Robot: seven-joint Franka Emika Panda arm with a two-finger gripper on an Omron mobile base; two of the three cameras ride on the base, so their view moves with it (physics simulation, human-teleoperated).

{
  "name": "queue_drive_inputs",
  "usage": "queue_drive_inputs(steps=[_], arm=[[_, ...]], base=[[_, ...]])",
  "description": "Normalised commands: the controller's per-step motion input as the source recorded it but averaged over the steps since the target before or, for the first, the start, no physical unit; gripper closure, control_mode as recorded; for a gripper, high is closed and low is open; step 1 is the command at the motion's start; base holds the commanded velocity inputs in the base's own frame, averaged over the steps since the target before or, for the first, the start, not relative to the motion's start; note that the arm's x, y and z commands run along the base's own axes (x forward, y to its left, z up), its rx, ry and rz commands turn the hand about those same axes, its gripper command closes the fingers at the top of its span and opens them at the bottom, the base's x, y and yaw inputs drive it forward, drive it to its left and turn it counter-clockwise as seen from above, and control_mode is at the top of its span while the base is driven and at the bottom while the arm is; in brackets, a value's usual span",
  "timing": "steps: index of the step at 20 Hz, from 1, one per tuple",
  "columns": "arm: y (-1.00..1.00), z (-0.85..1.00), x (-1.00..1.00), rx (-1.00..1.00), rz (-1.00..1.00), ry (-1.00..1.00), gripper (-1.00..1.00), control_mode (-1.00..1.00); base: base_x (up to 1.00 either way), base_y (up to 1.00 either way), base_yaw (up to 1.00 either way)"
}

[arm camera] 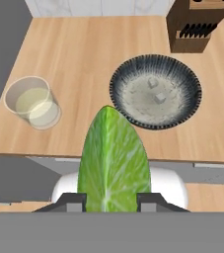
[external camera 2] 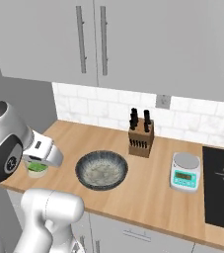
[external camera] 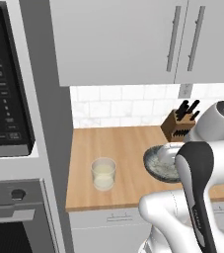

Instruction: Grab a lemon wedge from the fridge and one ice cube from the ice bowl, and put them in the glass of lemonade.

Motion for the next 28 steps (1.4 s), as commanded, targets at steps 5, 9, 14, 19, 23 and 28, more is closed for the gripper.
queue_drive_inputs(steps=[5, 9, 14, 19, 23, 28], arm=[[0.0, 0.0, 0.0, 0.0, 0.0, 0.0, 1.0, 1.0], [0.0, 0.0, 0.0, 0.0, 0.0, 0.0, 1.0, 1.0], [0.0, 0.0, 0.0, 0.0, 0.0, 0.0, 1.0, -1.0], [0.45, -0.22, 0.47, 0.01, 0.08, -0.02, 1.0, -1.0], [0.91, -0.32, 0.85, 0.01, 0.2, 0.0, 1.0, -1.0], [0.83, -0.38, 0.66, 0.0, 0.24, 0.02, 1.0, -1.0]], base=[[0.25, 0.0, 0.01], [0.41, 0.16, 0.0], [0.14, 0.06, 0.0], [0.0, 0.0, 0.0], [0.0, 0.0, 0.0], [0.0, 0.0, 0.0]])
